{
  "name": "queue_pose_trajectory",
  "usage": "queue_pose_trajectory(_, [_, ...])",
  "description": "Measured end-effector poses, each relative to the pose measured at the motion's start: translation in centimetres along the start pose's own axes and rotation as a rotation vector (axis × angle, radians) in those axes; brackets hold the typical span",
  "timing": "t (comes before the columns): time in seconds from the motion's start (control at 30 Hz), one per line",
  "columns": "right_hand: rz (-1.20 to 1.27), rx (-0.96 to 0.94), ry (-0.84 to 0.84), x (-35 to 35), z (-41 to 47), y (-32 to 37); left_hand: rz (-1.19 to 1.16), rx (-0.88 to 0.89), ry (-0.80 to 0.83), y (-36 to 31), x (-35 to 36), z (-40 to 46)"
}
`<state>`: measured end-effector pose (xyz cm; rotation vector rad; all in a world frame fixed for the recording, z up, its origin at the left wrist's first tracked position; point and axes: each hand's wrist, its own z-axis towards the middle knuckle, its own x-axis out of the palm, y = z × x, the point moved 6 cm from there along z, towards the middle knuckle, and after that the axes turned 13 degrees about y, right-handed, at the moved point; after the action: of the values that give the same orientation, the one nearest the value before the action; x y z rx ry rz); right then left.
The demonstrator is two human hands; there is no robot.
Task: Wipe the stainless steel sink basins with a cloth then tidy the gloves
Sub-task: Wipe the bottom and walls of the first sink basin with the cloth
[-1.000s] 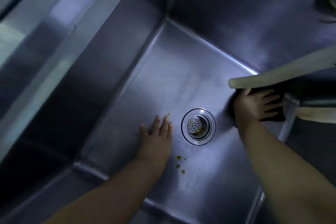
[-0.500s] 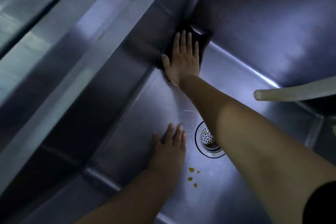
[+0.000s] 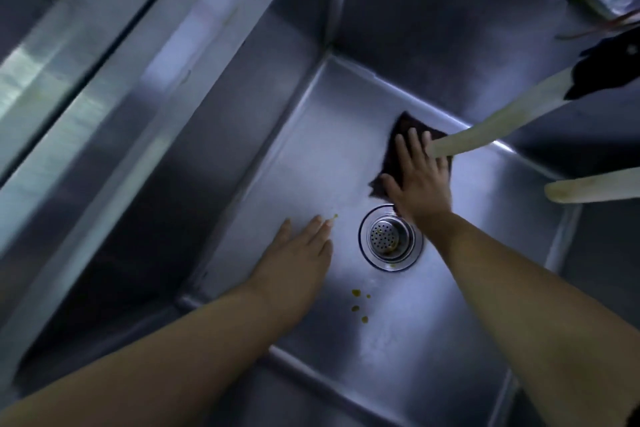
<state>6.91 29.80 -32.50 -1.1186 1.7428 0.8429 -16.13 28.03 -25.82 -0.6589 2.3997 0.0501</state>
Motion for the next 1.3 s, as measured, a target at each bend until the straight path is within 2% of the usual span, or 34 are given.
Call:
queue_pose_trajectory(0.1, [0.117, 0.184, -0.067, -0.4, -1.0, -2.7, 0.002, 0.002, -0.045, 1.7, -1.6, -4.4])
queue_pose_trajectory(0.2, [0.219, 0.395, -0.048, 0.0, 0.4, -1.7, 0.193, 0.036, -0.312, 3.7, -4.0, -9.7])
queue_pose_trajectory(0.27, [0.217, 0.438, -0.025, 0.2, 1.4, 0.5, 0.285, 0.014, -0.402, 5.4, -4.1, -12.1])
queue_pose_trajectory(0.37, [0.137, 0.291, -0.006, 0.5, 2.4, 5.3, 0.414, 0.009, -0.487, 7.5, -4.2, -14.0])
queue_pose_trajectory(0.47, [0.032, 0.094, 0.011, 1.4, 1.1, 10.1, 0.479, 0.018, -0.464, 9.1, -4.5, -14.6])
queue_pose_trajectory(0.7, [-0.032, -0.332, 0.112, 6.3, -9.9, 17.6, 0.347, 0.01, -0.423, 9.6, -5.0, -14.6])
queue_pose_trajectory(0.83, [-0.089, -0.581, 0.177, 8.4, -15.0, 18.9, 0.37, -0.022, -0.385, 9.7, -5.1, -14.5])
queue_pose_trajectory(0.93, [-0.092, -0.717, 0.139, 7.1, -13.0, 17.4, 0.375, 0.017, -0.406, 9.4, -5.4, -14.4])
queue_pose_trajectory(1.0, [-0.047, -0.662, 0.105, 5.4, -9.7, 16.2, 0.383, 0.02, -0.414, 9.5, -5.3, -14.3])
queue_pose_trajectory(1.1, [-0.046, -0.483, 0.057, 2.9, -3.7, 14.9, 0.378, 0.033, -0.409, 9.7, -4.8, -14.2])
queue_pose_trajectory(1.3, [-0.059, -0.228, 0.042, -0.8, 7.5, 13.6, 0.364, 0.006, -0.392, 10.3, -4.3, -13.7])
